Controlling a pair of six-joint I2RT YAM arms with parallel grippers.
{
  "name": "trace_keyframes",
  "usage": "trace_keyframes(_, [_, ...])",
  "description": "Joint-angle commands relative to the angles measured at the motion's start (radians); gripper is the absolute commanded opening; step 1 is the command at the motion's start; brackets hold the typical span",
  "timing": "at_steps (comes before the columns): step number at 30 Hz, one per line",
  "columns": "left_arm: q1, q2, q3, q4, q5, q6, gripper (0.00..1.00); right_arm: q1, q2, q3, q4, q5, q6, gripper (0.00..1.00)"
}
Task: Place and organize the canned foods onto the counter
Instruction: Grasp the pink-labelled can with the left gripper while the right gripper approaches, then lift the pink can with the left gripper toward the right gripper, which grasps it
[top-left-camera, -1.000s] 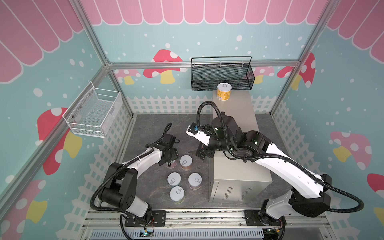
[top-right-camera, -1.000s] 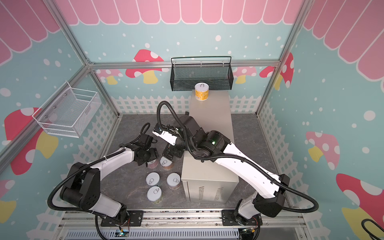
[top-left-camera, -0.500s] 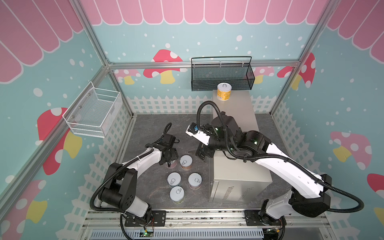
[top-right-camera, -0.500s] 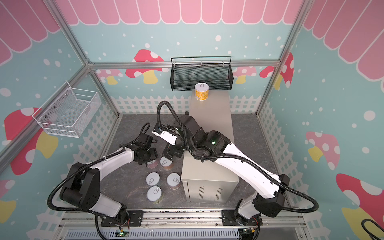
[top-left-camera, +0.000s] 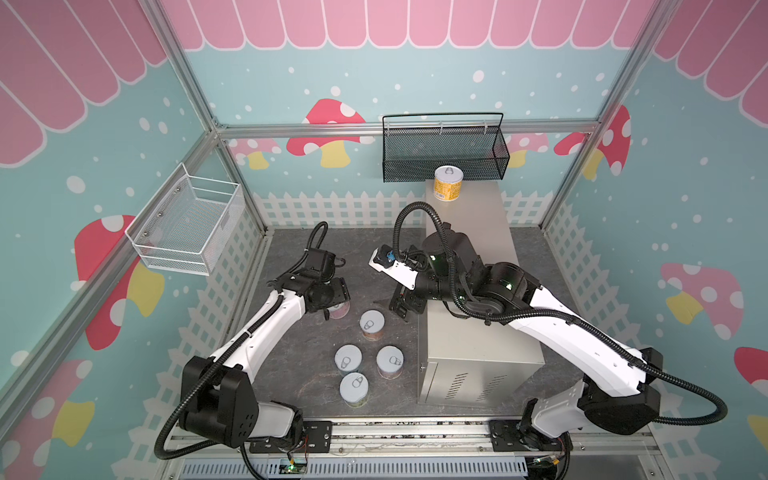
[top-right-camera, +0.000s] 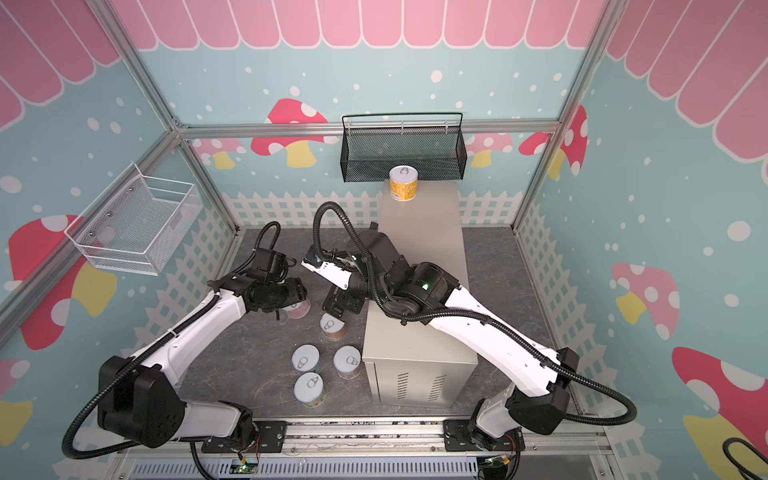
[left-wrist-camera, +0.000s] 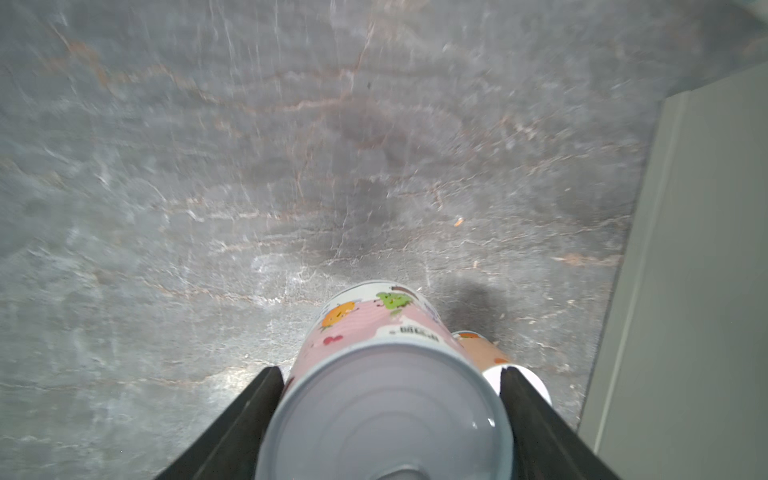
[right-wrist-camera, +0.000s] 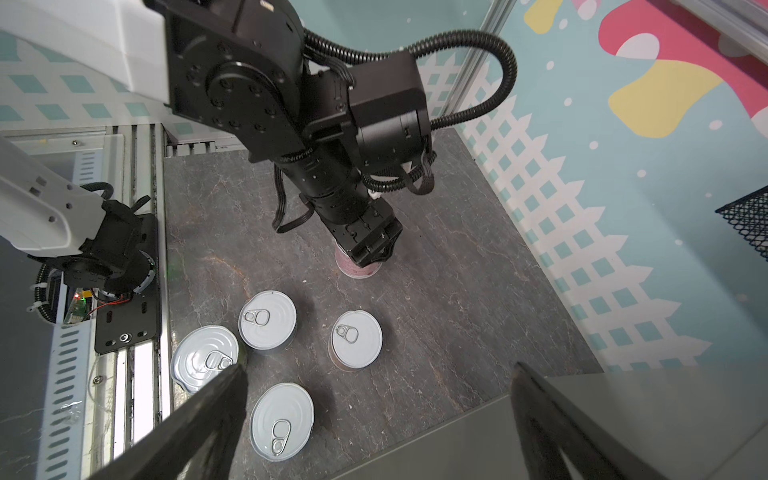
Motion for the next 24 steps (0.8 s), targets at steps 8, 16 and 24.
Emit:
trace_keyframes(8, [0.076, -0.111, 0.197, -0.177, 0.174, 0.174, 0.0, 0.007, -0.001, -0.016, 0.069, -0.071, -0.055, 0.99])
trace_keyframes(16, [0.128, -0.164, 0.299, -0.251, 0.266, 0.226, 0.0, 0.02, 0.045, -0.002, 0.104, -0.146, -0.099, 1.0])
trace_keyframes(24, [0.167, -0.209, 0.342, -0.256, 0.369, 0.252, 0.0, 0.03, 0.139, 0.034, 0.153, -0.184, -0.101, 0.99])
